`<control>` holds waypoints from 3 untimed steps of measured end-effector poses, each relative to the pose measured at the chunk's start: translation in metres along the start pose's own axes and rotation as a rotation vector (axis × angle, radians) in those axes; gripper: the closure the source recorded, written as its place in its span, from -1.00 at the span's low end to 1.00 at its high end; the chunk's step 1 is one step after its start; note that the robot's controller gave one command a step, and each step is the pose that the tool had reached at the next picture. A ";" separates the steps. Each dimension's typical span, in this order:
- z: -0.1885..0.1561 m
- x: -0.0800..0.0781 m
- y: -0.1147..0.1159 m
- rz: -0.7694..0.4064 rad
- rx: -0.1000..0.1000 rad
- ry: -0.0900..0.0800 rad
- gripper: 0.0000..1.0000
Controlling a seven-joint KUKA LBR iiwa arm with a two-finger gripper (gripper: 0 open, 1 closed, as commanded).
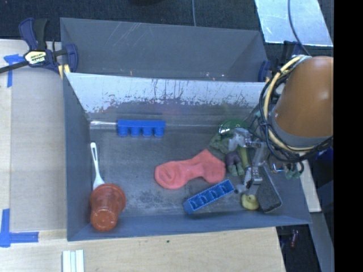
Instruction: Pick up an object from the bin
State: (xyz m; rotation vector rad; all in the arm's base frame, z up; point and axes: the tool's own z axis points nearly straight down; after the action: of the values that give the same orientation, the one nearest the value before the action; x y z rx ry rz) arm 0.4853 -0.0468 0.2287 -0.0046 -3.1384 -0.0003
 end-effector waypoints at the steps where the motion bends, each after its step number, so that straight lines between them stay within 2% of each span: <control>1: -0.003 -0.001 0.000 -0.002 0.001 -0.007 -1.00; 2: 0.041 -0.013 0.026 -0.091 0.002 -0.012 -1.00; 3: 0.121 0.003 0.068 -0.057 0.002 -0.009 -1.00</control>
Offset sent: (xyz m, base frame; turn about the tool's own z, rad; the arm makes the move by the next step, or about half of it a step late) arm 0.0273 0.0669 -0.1086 -0.2279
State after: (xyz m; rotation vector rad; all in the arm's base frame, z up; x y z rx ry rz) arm 0.4825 0.0210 0.1077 0.0856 -3.1462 0.0030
